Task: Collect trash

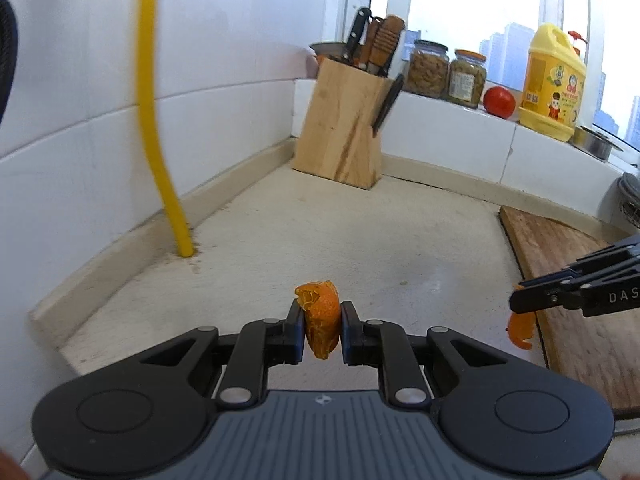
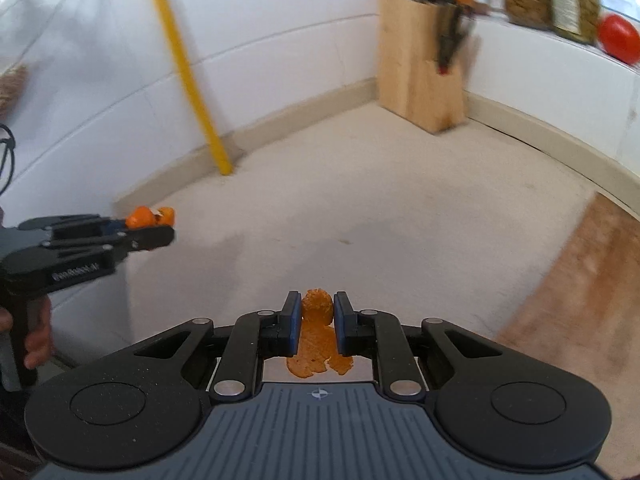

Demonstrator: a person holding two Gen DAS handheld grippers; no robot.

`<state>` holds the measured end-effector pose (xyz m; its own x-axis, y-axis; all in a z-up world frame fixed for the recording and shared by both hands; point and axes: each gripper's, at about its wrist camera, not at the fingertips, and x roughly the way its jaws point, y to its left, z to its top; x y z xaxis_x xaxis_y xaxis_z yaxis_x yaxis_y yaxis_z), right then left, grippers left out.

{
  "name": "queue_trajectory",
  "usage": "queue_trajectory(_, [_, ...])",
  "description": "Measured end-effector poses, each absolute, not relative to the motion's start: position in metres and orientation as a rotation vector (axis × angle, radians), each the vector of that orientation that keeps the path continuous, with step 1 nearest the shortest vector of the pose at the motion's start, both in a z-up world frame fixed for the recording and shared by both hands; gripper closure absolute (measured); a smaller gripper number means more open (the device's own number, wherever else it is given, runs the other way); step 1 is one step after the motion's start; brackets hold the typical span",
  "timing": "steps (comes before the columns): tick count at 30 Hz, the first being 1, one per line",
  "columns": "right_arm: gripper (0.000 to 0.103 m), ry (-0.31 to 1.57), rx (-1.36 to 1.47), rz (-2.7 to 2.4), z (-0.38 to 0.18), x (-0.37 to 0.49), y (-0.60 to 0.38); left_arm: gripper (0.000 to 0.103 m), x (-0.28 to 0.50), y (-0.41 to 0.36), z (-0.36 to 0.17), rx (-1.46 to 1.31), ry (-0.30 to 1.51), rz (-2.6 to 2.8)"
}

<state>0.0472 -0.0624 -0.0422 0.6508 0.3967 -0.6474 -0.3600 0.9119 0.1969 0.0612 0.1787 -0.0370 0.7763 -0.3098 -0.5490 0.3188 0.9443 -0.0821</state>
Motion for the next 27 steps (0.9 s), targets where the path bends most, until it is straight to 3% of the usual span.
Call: queue_trajectory(27, [0.081, 0.745, -0.146, 0.959, -0.040, -0.001, 0.162, 0.086, -0.071, 0.318, -0.044, -0.049, 0.628, 0.030])
